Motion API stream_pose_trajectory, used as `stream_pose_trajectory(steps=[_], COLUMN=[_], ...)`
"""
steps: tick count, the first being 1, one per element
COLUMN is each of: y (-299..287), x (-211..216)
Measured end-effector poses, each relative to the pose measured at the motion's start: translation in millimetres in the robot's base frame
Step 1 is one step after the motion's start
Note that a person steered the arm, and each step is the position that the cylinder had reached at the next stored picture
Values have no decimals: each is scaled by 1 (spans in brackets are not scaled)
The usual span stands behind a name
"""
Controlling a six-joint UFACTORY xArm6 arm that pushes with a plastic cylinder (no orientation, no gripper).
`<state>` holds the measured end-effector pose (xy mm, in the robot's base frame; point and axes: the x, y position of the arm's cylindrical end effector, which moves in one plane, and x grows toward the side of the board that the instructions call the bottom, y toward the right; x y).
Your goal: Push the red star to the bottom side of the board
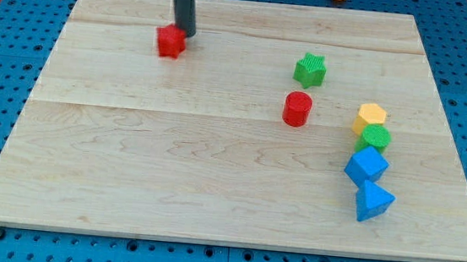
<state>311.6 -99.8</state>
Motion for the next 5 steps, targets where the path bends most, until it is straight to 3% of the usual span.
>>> stream_pose_trajectory(steps=[1,2,4,5], y=[-31,-33,-70,-108], x=[54,10,85,78])
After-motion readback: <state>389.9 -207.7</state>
